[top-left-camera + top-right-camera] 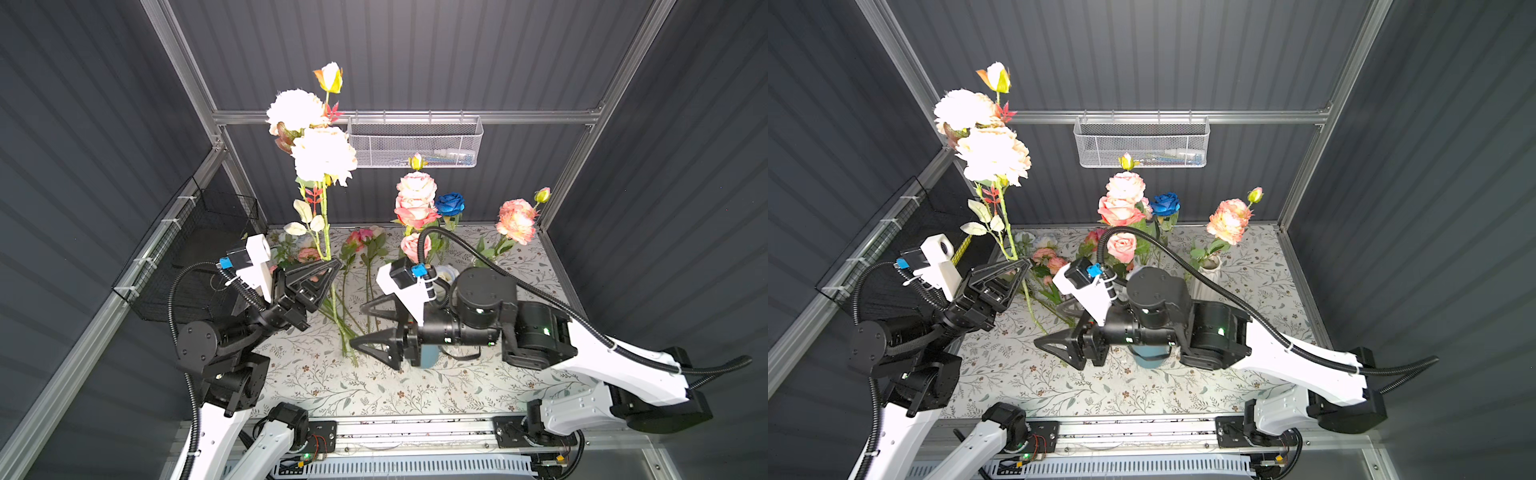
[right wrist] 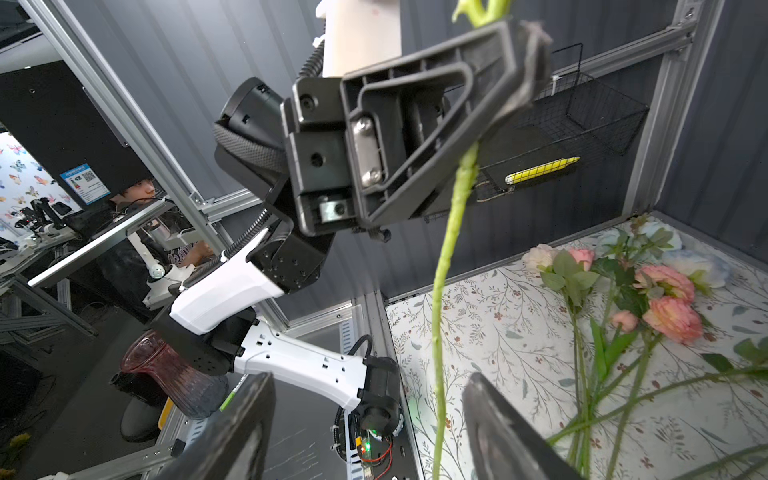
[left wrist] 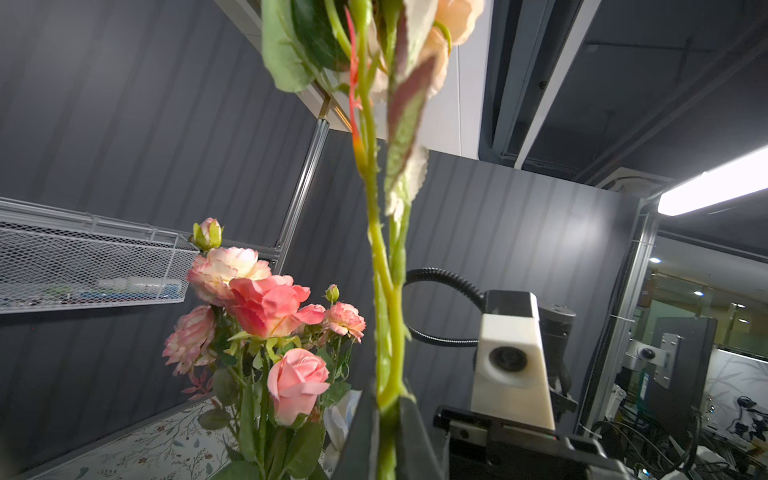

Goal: Arrange the flowers into the vase
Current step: 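Move the right gripper toward the held stem while the left holds it up, then grasp the white rose stem with the right gripper below the left gripper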

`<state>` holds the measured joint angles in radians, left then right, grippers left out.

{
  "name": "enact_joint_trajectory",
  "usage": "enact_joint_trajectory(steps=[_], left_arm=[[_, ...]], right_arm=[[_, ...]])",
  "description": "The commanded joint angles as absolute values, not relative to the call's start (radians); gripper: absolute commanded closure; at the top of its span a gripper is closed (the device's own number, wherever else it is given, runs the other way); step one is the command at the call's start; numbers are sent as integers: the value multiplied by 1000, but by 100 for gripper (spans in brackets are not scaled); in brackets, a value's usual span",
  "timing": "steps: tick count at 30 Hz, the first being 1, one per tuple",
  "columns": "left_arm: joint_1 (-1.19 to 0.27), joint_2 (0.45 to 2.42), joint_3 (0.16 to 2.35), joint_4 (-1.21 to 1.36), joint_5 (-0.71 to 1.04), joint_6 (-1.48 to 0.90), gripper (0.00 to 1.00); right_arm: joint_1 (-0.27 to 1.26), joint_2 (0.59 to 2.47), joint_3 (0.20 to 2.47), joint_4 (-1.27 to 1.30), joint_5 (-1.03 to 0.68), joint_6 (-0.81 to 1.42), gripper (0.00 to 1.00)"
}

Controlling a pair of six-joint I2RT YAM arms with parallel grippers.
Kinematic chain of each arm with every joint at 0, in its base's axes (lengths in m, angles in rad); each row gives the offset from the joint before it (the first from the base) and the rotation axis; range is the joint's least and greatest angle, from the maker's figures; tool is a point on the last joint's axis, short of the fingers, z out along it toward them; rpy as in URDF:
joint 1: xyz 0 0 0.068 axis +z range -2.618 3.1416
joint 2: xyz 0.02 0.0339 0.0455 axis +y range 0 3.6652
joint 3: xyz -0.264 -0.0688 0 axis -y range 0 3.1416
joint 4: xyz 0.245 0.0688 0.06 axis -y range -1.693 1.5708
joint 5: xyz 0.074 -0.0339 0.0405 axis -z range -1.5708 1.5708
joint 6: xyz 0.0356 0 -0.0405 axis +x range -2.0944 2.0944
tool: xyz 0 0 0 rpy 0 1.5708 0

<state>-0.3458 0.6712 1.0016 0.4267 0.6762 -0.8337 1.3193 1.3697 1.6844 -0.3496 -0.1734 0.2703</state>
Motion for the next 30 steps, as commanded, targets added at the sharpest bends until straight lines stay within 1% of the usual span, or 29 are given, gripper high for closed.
enact_joint_trajectory(steps=[1,3,5,8,9,18,20,22,23,24,26,27,28,29,30], left_arm=[[-350,685,982,615,762,-956,100],[-350,695,980,663,787,-992,100],[-351,708,979,709,817,-1025,100],[-351,739,978,815,865,-1103,100],[-351,748,976,846,876,-1127,100],[-351,801,952,1002,896,-1247,100],[-352,804,950,1007,897,-1254,100],[-351,804,950,989,894,-1249,100],[-351,800,947,961,886,-1237,89],[-351,796,946,931,880,-1219,72],[-351,777,949,847,865,-1163,33],[-351,767,952,803,858,-1134,18],[-351,752,958,748,848,-1095,6],[-351,738,968,687,837,-1050,1],[-351,728,978,622,824,-1009,0]], right_arm=[[1272,1405,1750,-368,-283,290,27],[1265,1422,1766,-347,-324,290,27],[1262,1442,1794,-345,-326,286,28],[1251,1467,1825,-352,-326,282,35],[1247,1472,1830,-350,-362,285,38],[1234,1511,1873,-339,-381,279,72],[1229,1516,1876,-339,-384,280,85],[1229,1511,1869,-338,-380,276,100],[1228,1504,1862,-334,-375,275,100],[1228,1495,1852,-329,-372,273,100],[1227,1470,1819,-321,-362,270,100],[1229,1457,1804,-317,-356,270,100],[1228,1442,1786,-316,-352,268,100],[1228,1426,1767,-316,-348,265,100],[1229,1411,1751,-316,-347,263,100]])
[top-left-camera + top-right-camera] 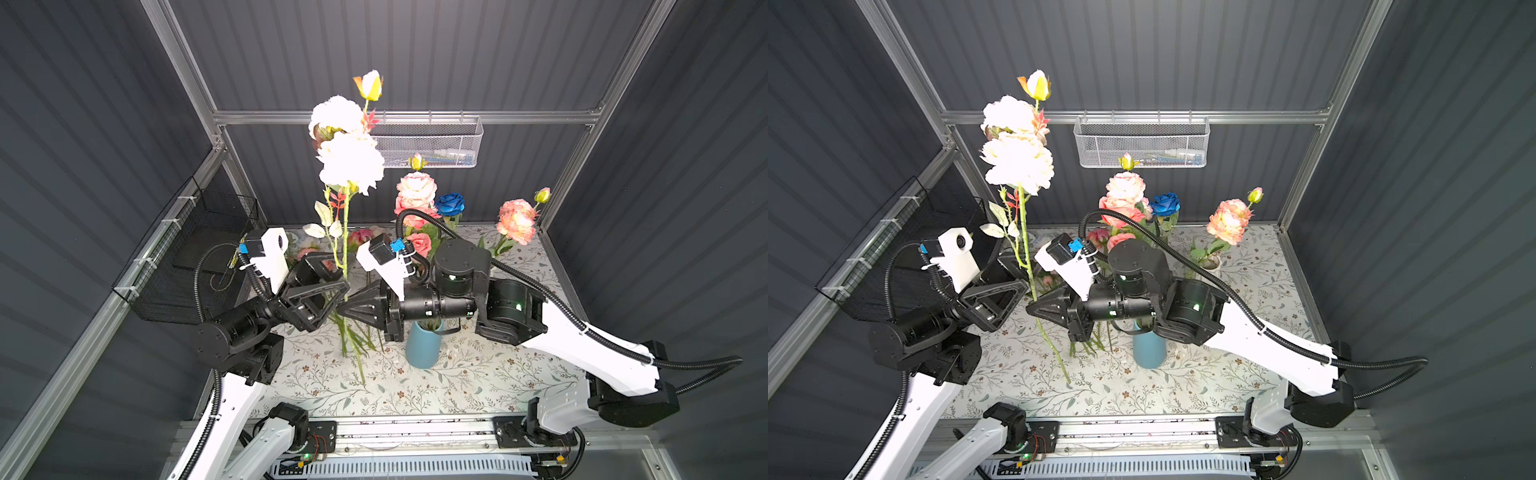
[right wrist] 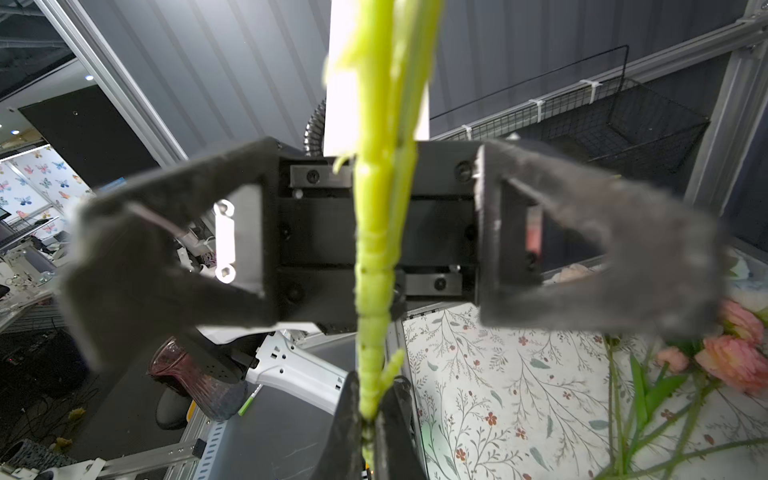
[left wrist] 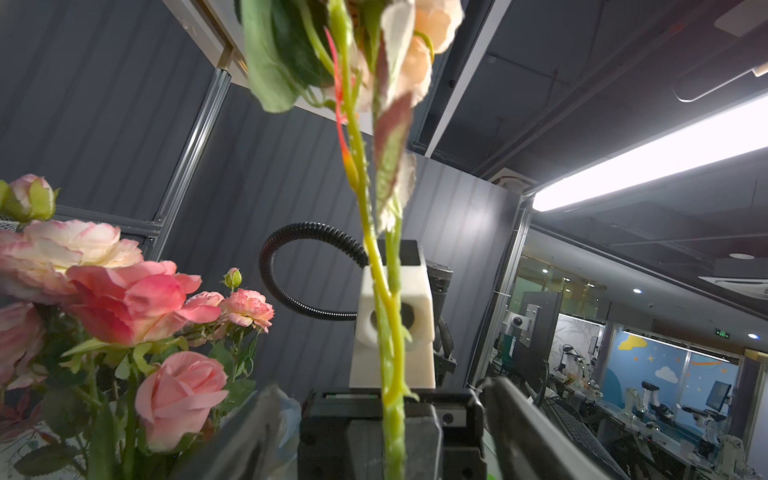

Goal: Arrange the flowers into the vase
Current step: 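Grasp the white rose stem with the right gripper below the left gripper, then carry the white rose over the teal vase and lower it in while left withdraws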

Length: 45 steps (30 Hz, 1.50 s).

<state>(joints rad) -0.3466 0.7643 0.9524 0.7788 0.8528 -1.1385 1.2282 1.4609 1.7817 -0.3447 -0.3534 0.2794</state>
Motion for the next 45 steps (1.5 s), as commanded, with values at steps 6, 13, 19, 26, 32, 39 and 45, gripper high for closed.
enact_joint_trajectory(steps=[6,13,19,26,32,39,45], left_arm=[[-351,585,1035,114,476,-674,0],[-351,463,933,-147,14,-552,0],[-351,486,891,-249,-34,-547,0],[-351,477,841,-271,-53,-555,0],[-351,495,822,-259,-46,-572,0],[-351,506,810,-258,-37,-577,0],[-351,513,804,-252,-29,-582,0]], right_arm=[[1229,1270,1606,-307,-240,237,100],[1229,1050,1432,-305,-148,195,100],[1230,883,1308,-357,-63,186,100],[1230,694,1127,-348,132,205,100],[1230,600,991,-199,301,133,100],[1230,634,937,-5,413,-50,100],[1205,715,944,109,403,-129,100]])
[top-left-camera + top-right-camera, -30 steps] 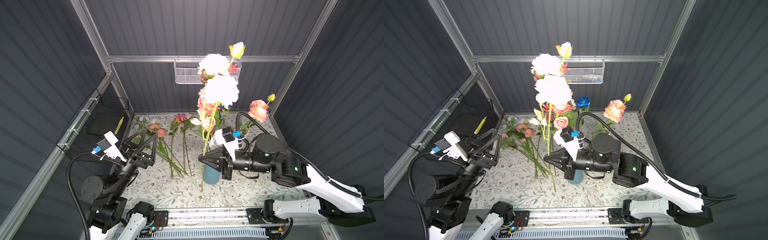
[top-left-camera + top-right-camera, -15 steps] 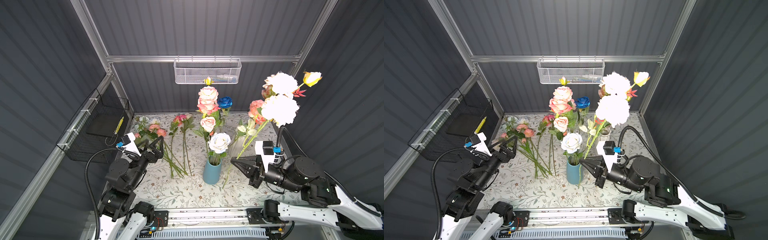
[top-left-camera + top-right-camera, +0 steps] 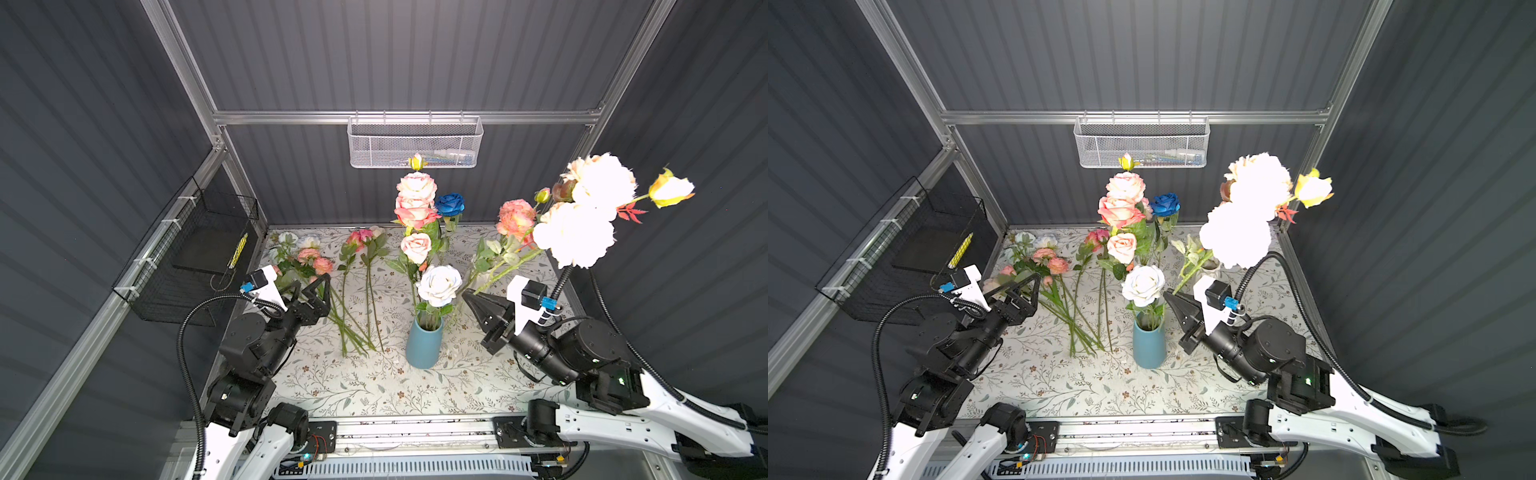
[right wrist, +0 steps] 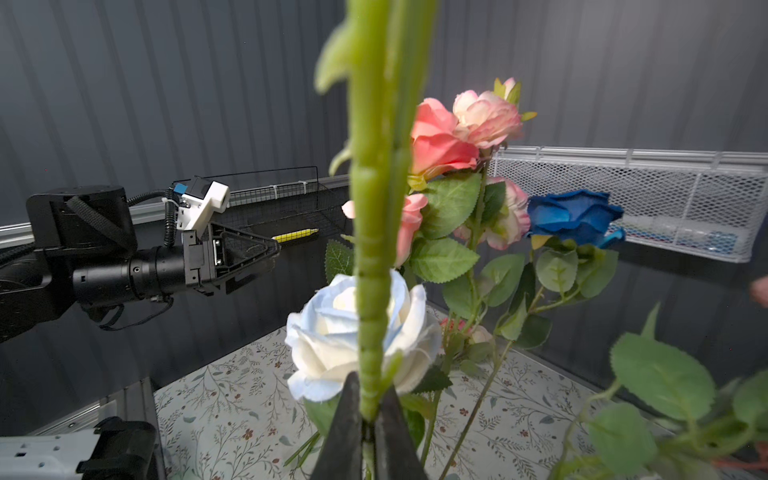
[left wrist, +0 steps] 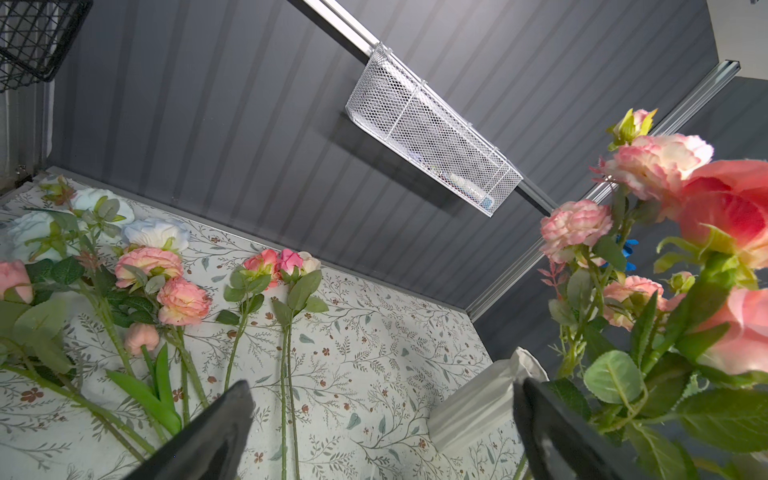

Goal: Arrange the flowers into the vase
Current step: 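Carry the white rose over the teal vase and lower it in while left withdraws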

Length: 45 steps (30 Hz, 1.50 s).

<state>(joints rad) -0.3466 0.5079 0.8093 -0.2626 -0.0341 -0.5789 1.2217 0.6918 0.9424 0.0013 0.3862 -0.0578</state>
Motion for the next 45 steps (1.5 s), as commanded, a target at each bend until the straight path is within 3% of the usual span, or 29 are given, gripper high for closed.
enact_joint_trajectory(steps=[1,8,26,29,34,41,45], left_arm=[[-351,514,804,-252,-28,-580,0],[-351,512,796,-255,-25,-578,0],[-351,555,780,-256,-11,-584,0],[-351,569,773,-252,-2,-587,0],[-351,581,769,-248,7,-590,0],[-351,590,763,-250,6,-588,0],[-351,634,771,-289,-14,-586,0]], right_arm=[[1187,728,951,108,381,-121,100],[1093,775,873,156,313,-50,100],[1091,732,614,41,328,277,98],[1092,728,615,-2,325,301,89],[1103,679,614,-45,314,319,62],[1118,610,622,-127,324,353,39],[1124,573,618,-175,327,381,32]])
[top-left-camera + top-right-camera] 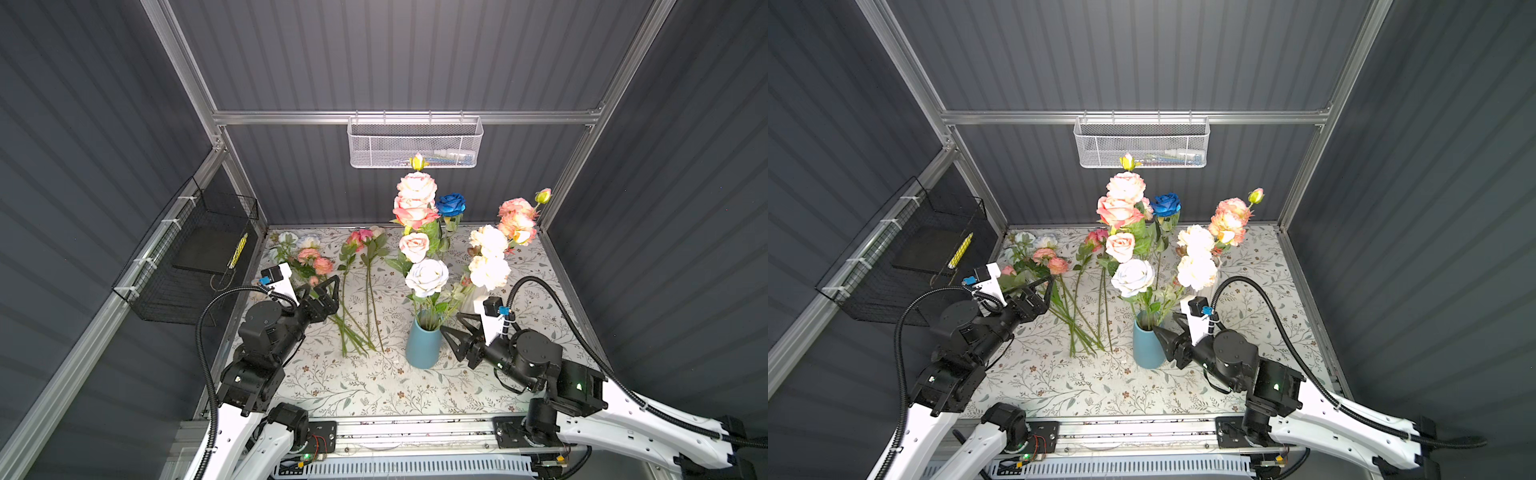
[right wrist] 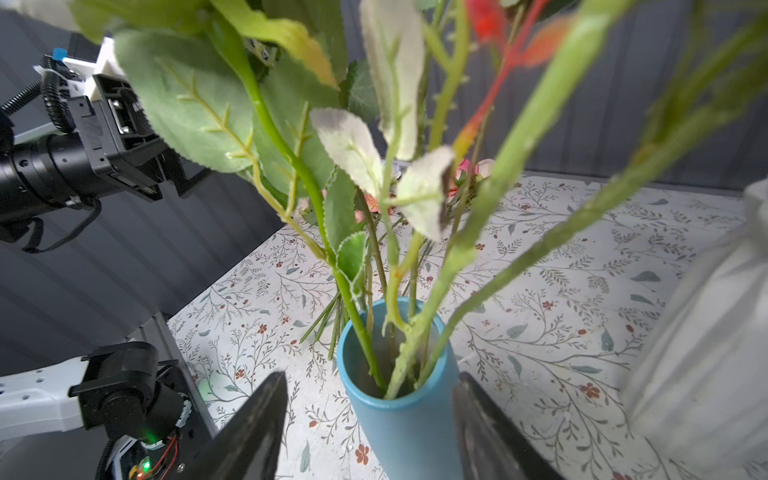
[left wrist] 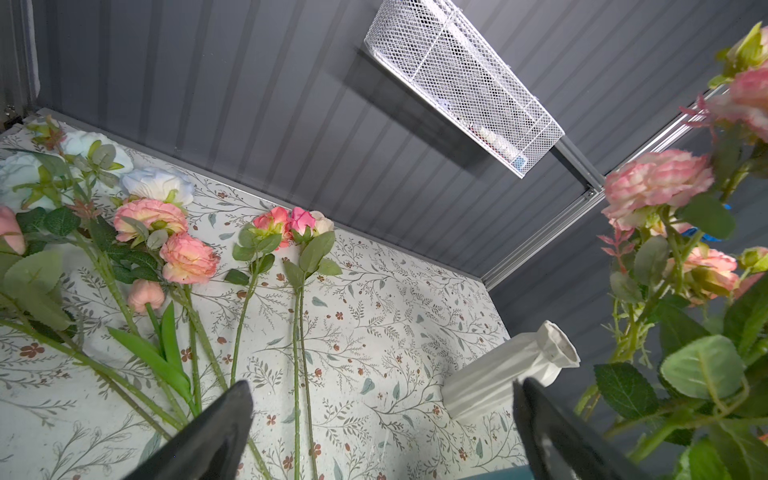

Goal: Arrange the flowers into the vase
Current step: 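Carry the white rose over the teal vase and lower it in while left withdraws, then open and withdraw the right gripper while the left reaches into the pile, then grasp a pink rose stem in the pile with the left gripper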

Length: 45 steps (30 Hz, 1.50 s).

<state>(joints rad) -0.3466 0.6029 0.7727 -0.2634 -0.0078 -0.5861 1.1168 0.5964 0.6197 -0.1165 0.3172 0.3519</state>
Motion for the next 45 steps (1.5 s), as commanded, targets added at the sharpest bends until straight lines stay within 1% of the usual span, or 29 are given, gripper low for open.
enact_joint_trajectory(steps=[1,4,7,11,15,17,21,25,32,37,40,45], left_arm=[[-351,648,771,-301,-26,-587,0],[-351,716,773,-347,-64,-596,1],[-350,814,767,-369,-69,-614,5],[-341,936,713,-311,-56,-642,16],[-332,1071,688,-228,-68,-652,33],[-326,1146,689,-189,-85,-651,36],[-321,1304,725,-89,-102,-623,38],[-316,1465,805,-30,-149,-592,39],[-316,1754,1025,-83,-294,-516,47],[-316,1852,1124,-136,-371,-498,52],[-316,1916,1175,-155,-367,-469,55],[-316,1935,1173,-118,-335,-460,69]], right_arm=[[1126,566,619,-185,325,388,32],[1127,536,618,-221,327,410,30],[1129,499,611,-253,333,429,29],[1129,468,604,-274,340,445,29],[1130,448,592,-276,344,453,29],[1131,442,589,-279,346,457,30],[1131,424,580,-283,353,461,30],[1133,410,574,-287,360,466,30],[1137,381,564,-309,376,475,30],[1138,353,562,-325,386,477,30],[1138,344,560,-328,396,476,30],[1138,341,560,-337,403,473,30]])
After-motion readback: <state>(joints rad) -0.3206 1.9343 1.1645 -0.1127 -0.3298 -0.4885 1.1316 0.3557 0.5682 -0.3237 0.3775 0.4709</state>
